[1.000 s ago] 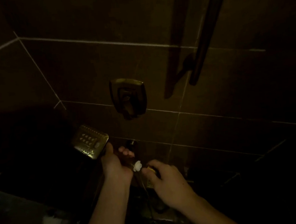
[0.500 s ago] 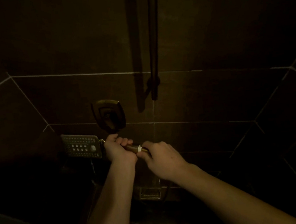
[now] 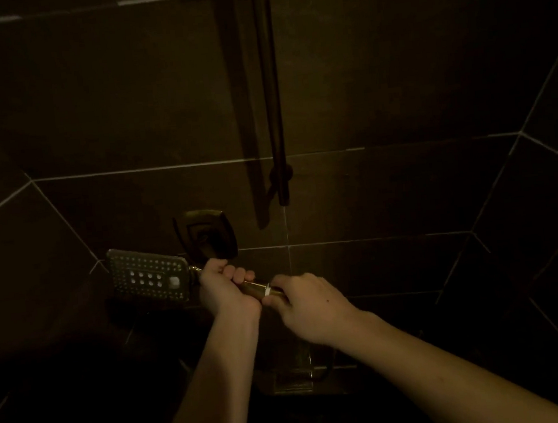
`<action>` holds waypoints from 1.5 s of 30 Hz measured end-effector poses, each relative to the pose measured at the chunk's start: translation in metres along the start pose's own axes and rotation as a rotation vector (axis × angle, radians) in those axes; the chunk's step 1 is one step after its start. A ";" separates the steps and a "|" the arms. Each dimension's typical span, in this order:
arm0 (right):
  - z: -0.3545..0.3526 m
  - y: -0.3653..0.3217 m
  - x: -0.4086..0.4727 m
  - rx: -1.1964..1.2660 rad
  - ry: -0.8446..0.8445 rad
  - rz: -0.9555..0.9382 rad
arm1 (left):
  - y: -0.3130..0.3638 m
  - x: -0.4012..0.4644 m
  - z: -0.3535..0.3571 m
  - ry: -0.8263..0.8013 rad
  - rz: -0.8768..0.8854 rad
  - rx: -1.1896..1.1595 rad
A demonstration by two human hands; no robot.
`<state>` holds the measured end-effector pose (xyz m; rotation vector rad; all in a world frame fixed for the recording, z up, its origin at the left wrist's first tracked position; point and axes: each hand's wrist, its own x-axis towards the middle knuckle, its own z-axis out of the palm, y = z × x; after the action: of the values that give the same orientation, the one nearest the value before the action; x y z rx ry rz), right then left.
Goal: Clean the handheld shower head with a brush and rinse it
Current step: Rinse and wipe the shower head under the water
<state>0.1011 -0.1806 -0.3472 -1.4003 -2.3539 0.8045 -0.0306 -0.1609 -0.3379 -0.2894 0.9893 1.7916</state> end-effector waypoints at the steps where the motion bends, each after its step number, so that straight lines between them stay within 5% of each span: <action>1: -0.002 -0.001 -0.002 0.070 -0.018 0.008 | 0.002 -0.002 0.001 -0.016 0.003 -0.003; 6: -0.018 -0.010 -0.008 0.418 -0.058 0.112 | 0.008 -0.009 0.006 -0.116 0.002 -0.026; 13: -0.016 -0.025 -0.015 0.517 -0.067 0.187 | 0.009 -0.009 0.007 -0.242 0.000 0.018; 22: -0.017 -0.023 -0.027 1.011 -0.287 0.265 | 0.010 -0.016 0.001 -0.328 0.016 0.084; 24: -0.012 -0.020 -0.026 0.928 -0.224 0.256 | 0.012 -0.020 0.003 -0.310 0.064 0.193; 30: 0.009 -0.013 -0.028 0.148 0.168 0.093 | 0.018 -0.036 0.015 -0.150 0.005 0.265; 36: 0.009 -0.011 -0.036 0.021 0.128 -0.053 | 0.017 -0.040 0.013 -0.135 0.049 0.250; 45: -0.022 -0.022 -0.038 0.866 -0.153 0.065 | 0.025 -0.041 0.015 -0.360 -0.056 0.131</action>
<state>0.1155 -0.2151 -0.3151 -1.0391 -1.6669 1.7155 -0.0300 -0.1806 -0.2915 0.0852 0.8263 1.6457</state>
